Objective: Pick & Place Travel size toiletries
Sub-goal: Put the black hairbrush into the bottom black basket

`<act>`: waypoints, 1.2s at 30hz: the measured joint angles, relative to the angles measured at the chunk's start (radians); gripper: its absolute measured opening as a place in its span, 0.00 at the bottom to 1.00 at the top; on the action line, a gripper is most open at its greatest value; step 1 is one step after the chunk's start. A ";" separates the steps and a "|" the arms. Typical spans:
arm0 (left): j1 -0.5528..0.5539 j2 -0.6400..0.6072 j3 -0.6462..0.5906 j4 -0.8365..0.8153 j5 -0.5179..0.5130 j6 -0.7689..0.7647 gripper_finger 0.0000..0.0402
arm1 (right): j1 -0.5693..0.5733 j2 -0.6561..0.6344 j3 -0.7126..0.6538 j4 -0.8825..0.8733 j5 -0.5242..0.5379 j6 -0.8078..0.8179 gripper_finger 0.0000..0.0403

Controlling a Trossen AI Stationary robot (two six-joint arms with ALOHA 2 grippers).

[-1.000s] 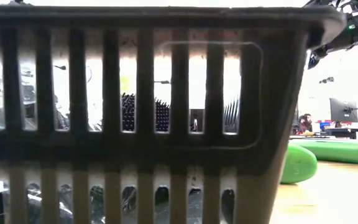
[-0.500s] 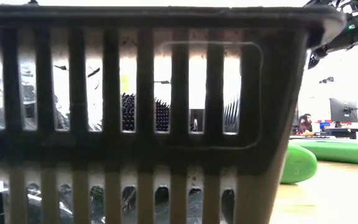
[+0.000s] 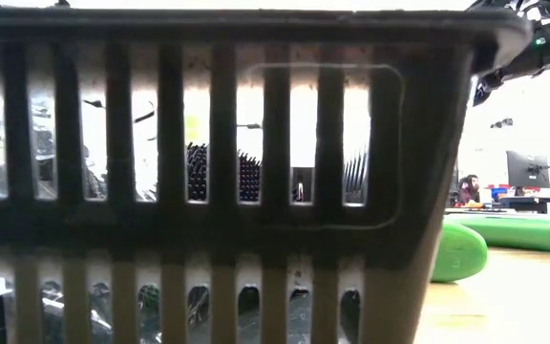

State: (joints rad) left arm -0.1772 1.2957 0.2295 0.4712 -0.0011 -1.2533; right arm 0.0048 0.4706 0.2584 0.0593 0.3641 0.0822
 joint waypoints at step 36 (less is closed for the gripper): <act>0.000 0.002 -0.001 0.008 0.098 -0.009 0.20 | 0.000 0.000 0.000 0.000 0.000 0.000 0.11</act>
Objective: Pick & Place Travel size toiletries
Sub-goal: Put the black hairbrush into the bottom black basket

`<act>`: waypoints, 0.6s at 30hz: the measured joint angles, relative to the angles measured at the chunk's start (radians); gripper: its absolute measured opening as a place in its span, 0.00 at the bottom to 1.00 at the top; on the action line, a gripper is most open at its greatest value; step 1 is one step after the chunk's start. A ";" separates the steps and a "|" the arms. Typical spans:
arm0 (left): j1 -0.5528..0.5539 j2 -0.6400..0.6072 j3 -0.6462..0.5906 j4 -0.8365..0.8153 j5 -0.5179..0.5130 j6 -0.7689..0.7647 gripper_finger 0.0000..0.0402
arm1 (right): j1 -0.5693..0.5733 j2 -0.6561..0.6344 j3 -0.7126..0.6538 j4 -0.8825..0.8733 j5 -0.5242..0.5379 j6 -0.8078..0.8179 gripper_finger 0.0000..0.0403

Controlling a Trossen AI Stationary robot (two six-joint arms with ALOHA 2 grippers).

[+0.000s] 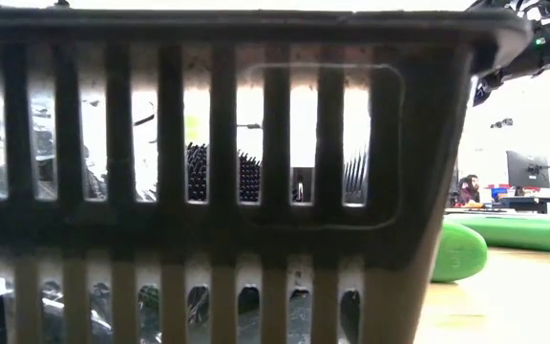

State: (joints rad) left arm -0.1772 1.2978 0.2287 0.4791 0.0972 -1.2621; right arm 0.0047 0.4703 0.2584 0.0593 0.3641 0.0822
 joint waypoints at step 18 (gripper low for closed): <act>0.000 -0.001 -0.001 0.117 0.031 0.031 0.01 | 0.000 0.000 0.000 0.000 0.000 0.000 0.11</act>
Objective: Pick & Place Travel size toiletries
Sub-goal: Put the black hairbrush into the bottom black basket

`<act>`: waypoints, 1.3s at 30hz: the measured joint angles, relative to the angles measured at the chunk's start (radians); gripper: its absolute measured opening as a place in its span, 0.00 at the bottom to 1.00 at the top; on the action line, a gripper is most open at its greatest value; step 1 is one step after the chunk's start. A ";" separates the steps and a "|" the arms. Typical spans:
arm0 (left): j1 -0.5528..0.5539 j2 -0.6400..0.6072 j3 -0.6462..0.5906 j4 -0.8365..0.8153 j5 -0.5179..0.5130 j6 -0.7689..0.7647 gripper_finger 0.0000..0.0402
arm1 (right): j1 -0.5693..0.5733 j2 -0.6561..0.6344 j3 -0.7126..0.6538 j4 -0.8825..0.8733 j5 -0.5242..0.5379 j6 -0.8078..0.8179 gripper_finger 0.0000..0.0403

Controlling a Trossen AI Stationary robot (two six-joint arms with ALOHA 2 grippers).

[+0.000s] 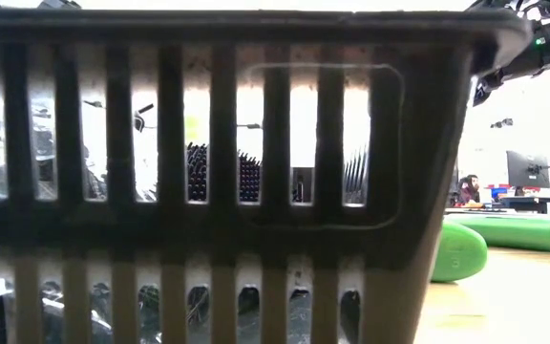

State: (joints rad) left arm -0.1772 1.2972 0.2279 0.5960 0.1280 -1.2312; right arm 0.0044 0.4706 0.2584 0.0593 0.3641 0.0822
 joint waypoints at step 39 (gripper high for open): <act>0.000 -0.422 0.040 -0.286 -0.107 0.112 0.00 | 0.000 0.000 0.000 0.001 0.000 0.000 0.11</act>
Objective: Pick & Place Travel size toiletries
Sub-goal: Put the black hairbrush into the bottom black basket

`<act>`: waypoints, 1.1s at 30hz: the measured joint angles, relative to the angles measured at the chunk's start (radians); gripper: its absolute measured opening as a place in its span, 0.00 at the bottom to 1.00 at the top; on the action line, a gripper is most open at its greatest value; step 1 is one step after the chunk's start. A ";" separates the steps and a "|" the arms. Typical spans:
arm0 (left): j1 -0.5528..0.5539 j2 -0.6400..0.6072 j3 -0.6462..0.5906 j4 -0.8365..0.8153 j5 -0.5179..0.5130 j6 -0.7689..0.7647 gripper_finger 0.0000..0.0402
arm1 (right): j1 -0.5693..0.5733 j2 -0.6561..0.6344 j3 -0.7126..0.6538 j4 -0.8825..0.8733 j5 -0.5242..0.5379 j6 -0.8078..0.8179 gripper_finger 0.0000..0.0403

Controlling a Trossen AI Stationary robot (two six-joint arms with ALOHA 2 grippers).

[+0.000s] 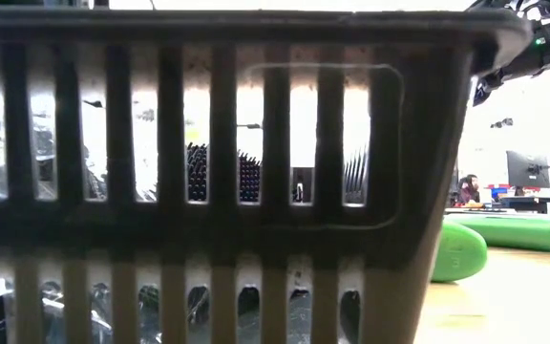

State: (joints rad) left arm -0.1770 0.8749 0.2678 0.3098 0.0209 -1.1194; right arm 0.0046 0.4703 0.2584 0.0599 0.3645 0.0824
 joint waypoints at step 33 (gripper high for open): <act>-0.359 0.702 0.838 -0.496 -0.207 -0.215 0.00 | 0.000 0.000 0.000 -0.027 -0.007 -0.025 0.11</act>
State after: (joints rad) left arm -0.5358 1.5769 1.1061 -0.1860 -0.1864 -1.3346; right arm 0.0044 0.4702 0.2588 0.0330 0.3571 0.0572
